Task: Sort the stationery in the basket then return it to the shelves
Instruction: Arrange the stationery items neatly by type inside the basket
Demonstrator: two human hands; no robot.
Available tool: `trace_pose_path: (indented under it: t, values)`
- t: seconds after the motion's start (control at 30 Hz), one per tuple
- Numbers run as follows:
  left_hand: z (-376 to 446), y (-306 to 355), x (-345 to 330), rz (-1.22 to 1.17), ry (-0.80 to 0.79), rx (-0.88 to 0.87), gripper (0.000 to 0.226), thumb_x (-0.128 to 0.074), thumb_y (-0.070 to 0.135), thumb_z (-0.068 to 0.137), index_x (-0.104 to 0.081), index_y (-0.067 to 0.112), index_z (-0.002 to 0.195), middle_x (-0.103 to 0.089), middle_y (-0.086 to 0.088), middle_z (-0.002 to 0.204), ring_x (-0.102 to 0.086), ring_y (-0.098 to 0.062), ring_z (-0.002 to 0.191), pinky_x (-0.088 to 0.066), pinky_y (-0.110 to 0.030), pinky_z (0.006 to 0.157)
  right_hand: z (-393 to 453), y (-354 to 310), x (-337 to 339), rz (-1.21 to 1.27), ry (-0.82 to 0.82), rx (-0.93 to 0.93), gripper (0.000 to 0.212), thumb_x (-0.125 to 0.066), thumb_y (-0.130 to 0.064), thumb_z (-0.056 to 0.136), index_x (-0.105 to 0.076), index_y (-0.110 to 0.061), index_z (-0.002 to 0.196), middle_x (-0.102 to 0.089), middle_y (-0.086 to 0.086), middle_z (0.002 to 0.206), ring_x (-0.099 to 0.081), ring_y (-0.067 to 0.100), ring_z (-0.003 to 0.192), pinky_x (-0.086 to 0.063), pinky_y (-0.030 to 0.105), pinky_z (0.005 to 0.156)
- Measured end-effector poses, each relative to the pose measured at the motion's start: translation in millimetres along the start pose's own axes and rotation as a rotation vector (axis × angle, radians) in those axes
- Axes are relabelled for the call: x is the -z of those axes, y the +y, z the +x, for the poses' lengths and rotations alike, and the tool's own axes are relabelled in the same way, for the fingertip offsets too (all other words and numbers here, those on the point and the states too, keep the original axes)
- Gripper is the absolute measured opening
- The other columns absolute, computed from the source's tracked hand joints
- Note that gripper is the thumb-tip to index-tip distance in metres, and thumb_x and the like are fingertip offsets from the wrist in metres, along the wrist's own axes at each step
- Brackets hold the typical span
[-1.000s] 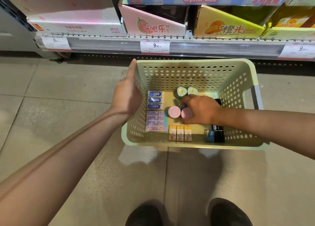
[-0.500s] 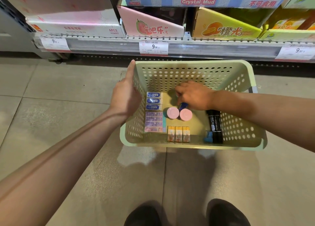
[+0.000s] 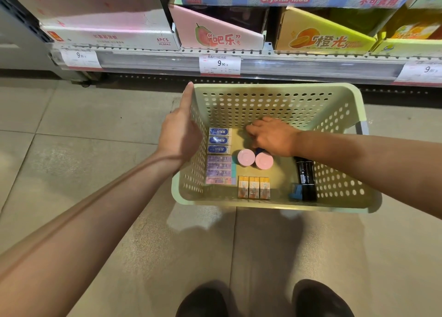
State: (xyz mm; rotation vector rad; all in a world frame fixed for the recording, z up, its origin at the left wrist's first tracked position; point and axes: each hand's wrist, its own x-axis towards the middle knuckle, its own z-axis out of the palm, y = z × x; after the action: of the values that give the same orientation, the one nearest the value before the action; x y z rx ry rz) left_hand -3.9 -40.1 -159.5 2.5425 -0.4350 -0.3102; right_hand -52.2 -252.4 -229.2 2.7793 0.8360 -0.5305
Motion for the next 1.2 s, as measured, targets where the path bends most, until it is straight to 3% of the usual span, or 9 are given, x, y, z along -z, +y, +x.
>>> trace_pose_path:
  t: [0.13,0.27,0.37,0.5,0.63,0.73,0.83,0.93,1.2]
  values:
    - [0,-1,0,-0.004,0.003,0.008,0.079,-0.042,-0.007,0.084,-0.008,0.020,0.150,-0.051,-0.003,0.081,-0.040,-0.003,0.056,-0.028,-0.018,0.059,-4,-1,4,0.050,0.046,-0.029,0.024,-0.055,-0.021,0.092,-0.065,-0.011,0.111,-0.054,0.010,0.118,-0.049,0.030,0.114,-0.039,0.038,0.093]
    - [0,-1,0,-0.005,0.007,0.007,0.079,-0.043,-0.008,0.084,-0.008,0.020,0.150,-0.052,-0.003,0.084,-0.043,-0.010,0.060,-0.030,-0.018,0.062,-13,6,10,0.106,0.211,-0.049,0.019,-0.076,-0.017,0.074,-0.068,-0.006,0.087,-0.061,0.012,0.093,-0.060,0.030,0.087,-0.051,0.036,0.073]
    - [-1,0,0,-0.018,0.002,0.004,0.079,-0.043,-0.007,0.085,-0.008,0.020,0.150,-0.052,-0.003,0.084,-0.039,0.000,0.056,-0.030,-0.017,0.062,-28,8,20,0.255,0.173,-0.066,0.023,-0.073,-0.019,0.077,-0.064,-0.007,0.095,-0.059,0.010,0.102,-0.059,0.026,0.089,-0.050,0.035,0.076]
    - [-3,2,2,-0.029,-0.003,-0.005,0.079,-0.043,-0.008,0.085,-0.008,0.019,0.150,-0.051,-0.002,0.085,-0.040,-0.002,0.056,-0.030,-0.016,0.061,-52,9,31,0.510,0.027,-0.194,0.029,-0.065,-0.028,0.085,-0.056,-0.009,0.105,-0.062,0.004,0.096,-0.059,0.020,0.085,-0.044,0.028,0.072]
    - [-4,3,2,-0.016,0.011,-0.008,0.078,-0.043,-0.008,0.085,-0.008,0.017,0.150,-0.050,-0.004,0.083,-0.040,-0.008,0.056,-0.029,-0.018,0.060,-64,4,33,0.472,-0.203,-0.244,0.026,-0.064,-0.024,0.085,-0.058,-0.013,0.107,-0.062,0.001,0.095,-0.059,0.019,0.088,-0.045,0.027,0.075]
    - [-5,5,2,-0.013,0.008,0.001,0.077,-0.042,-0.007,0.086,-0.007,0.018,0.150,-0.050,-0.004,0.086,-0.044,-0.014,0.067,-0.034,-0.024,0.066,-67,-1,21,0.459,-0.302,-0.307,0.022,-0.061,-0.028,0.087,-0.062,-0.016,0.105,-0.061,-0.003,0.093,-0.055,0.014,0.086,-0.043,0.024,0.074]
    - [-4,5,2,-0.009,0.009,-0.005,0.077,-0.041,-0.008,0.085,-0.008,0.017,0.150,-0.050,-0.004,0.084,-0.042,-0.012,0.061,-0.032,-0.021,0.063,-67,-6,7,0.533,-0.285,-0.426,0.018,-0.068,-0.023,0.081,-0.066,-0.014,0.097,-0.067,0.001,0.095,-0.059,0.016,0.086,-0.051,0.027,0.076]
    - [-3,3,1,-0.005,0.016,0.005,0.077,-0.041,-0.008,0.085,-0.009,0.018,0.150,-0.050,-0.005,0.084,-0.045,-0.017,0.069,-0.033,-0.027,0.066,-65,-10,0,0.622,-0.229,-0.570,0.021,-0.078,-0.024,0.071,-0.067,-0.015,0.087,-0.068,0.003,0.090,-0.063,0.019,0.084,-0.056,0.032,0.074]
    - [-1,0,0,-0.018,0.018,-0.004,0.078,-0.040,-0.008,0.084,-0.008,0.018,0.150,-0.051,-0.003,0.081,-0.046,-0.017,0.064,-0.034,-0.029,0.065,-48,-24,-14,0.695,-0.291,-0.697,0.043,-0.081,-0.025,0.066,-0.064,-0.009,0.102,-0.066,0.006,0.101,-0.062,0.022,0.094,-0.055,0.031,0.078]
